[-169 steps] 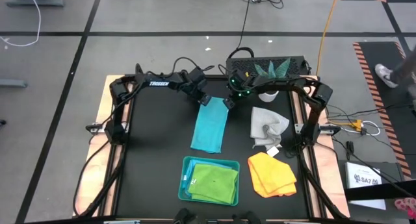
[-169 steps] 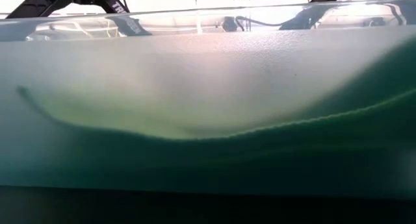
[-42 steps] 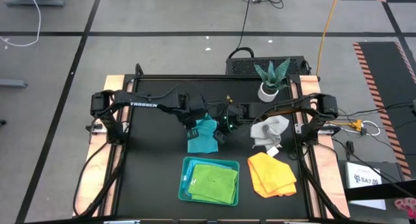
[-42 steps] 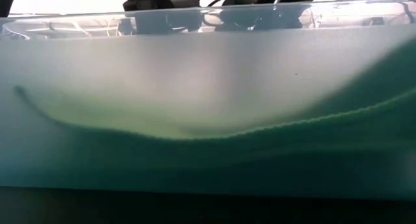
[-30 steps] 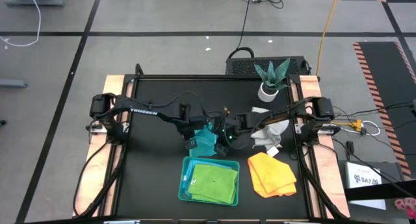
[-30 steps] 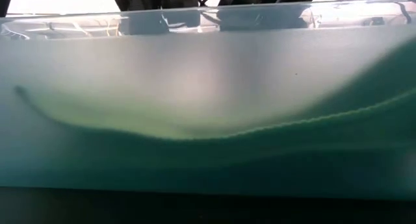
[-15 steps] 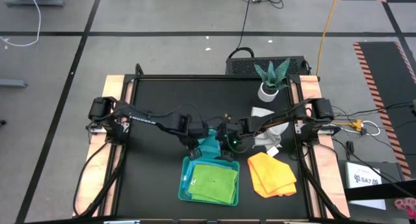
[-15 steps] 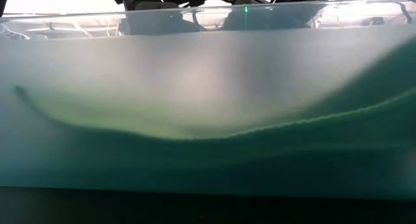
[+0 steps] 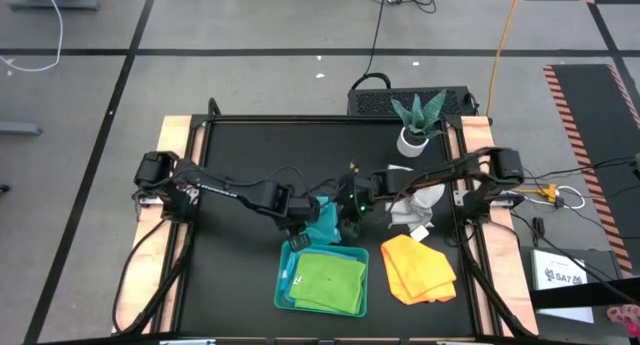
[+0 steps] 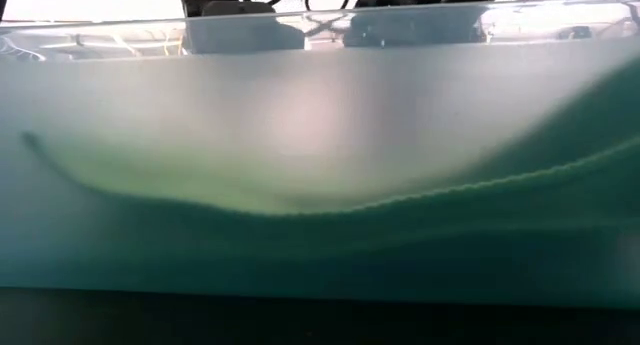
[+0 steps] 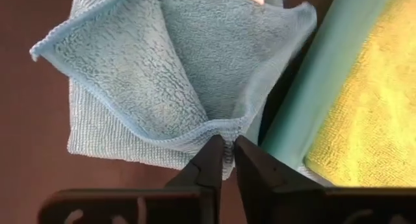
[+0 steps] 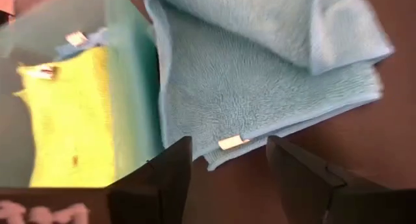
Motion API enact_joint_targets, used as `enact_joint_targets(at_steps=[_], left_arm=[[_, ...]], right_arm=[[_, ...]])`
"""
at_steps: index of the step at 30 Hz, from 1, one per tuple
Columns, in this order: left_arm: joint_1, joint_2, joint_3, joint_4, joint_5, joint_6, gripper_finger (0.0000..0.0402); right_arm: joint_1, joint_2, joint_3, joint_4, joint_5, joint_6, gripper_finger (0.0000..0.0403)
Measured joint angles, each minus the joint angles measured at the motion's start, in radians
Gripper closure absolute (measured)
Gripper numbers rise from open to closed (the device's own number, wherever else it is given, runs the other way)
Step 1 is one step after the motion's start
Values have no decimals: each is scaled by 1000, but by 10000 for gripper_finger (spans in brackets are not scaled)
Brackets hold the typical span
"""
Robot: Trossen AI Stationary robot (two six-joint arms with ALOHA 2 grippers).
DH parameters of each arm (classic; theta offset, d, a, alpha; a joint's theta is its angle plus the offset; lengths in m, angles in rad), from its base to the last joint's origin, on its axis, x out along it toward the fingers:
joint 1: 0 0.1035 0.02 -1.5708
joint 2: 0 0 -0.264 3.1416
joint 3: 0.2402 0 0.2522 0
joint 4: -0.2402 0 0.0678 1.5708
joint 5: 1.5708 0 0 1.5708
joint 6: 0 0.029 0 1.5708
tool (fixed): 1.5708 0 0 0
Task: Fold microfiber towels
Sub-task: Fold the blue microfiber cloth
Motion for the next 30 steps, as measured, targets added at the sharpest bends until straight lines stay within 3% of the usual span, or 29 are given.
enact_joint_targets(at_steps=[13, 20, 24, 30], left_arm=[[-8, 0, 0, -4, 7, 0, 301], [-6, -88, 10, -104, -238, -95, 299], [0, -181, 11, -241, -387, -185, 299], [47, -299, 7, -489, -523, -389, 300]], right_arm=[[-106, -160, 0, -50, 86, -119, 213], [-137, -158, 1, -45, 85, -190, 214], [-139, -152, 1, 38, 83, -195, 214], [-124, -55, 1, 144, 45, -188, 214]])
